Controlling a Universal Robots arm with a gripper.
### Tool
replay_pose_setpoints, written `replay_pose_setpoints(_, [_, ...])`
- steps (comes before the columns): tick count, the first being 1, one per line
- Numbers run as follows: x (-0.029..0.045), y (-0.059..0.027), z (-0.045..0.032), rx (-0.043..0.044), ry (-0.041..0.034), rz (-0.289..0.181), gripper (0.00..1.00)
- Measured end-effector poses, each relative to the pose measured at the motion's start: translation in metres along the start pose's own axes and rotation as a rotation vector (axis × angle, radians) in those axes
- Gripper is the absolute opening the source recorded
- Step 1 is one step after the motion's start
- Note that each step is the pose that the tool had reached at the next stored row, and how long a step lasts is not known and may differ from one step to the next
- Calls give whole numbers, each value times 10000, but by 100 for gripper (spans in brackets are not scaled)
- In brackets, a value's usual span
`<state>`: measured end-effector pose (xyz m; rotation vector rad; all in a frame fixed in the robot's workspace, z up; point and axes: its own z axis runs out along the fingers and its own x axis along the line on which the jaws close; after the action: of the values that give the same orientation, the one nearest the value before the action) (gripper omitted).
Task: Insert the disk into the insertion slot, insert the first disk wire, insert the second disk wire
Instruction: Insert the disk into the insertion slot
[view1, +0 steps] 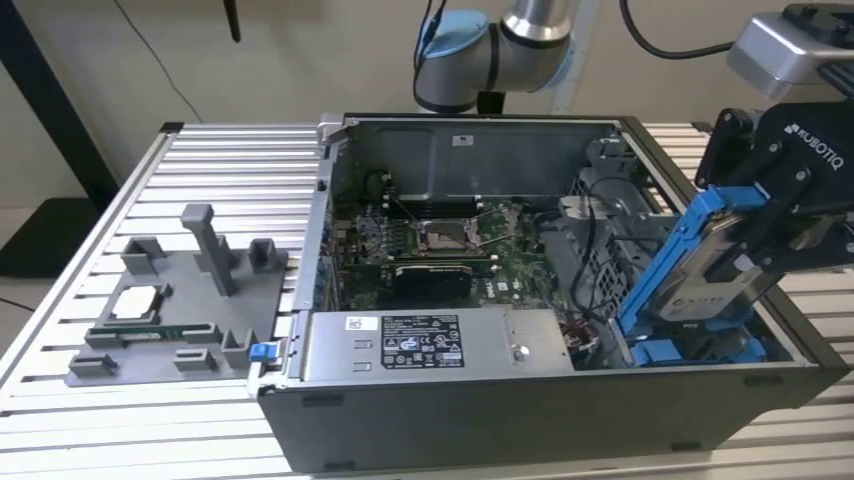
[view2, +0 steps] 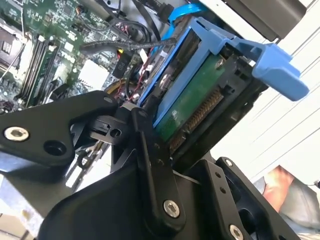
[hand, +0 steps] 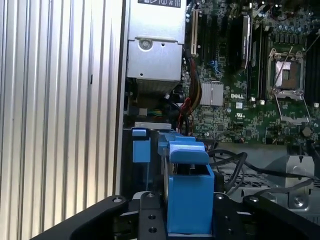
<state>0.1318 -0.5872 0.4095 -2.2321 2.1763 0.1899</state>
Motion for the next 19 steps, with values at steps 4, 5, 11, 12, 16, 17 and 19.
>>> replay_pose_setpoints(4, [62, 0, 2, -62, -11, 5, 0])
replay_pose_setpoints(5, [64, -4, 5, -67, -18, 4, 0])
replay_pose_setpoints(11, [71, -22, 8, 69, -57, -22, 0])
replay_pose_setpoints(12, [72, -22, 7, 148, -54, -32, 0])
replay_pose_setpoints(16, [71, -22, 6, 168, -60, -35, 0])
replay_pose_setpoints(17, [71, -22, 5, 168, -62, -35, 0])
replay_pose_setpoints(19, [71, -22, 5, 169, -63, -35, 0])
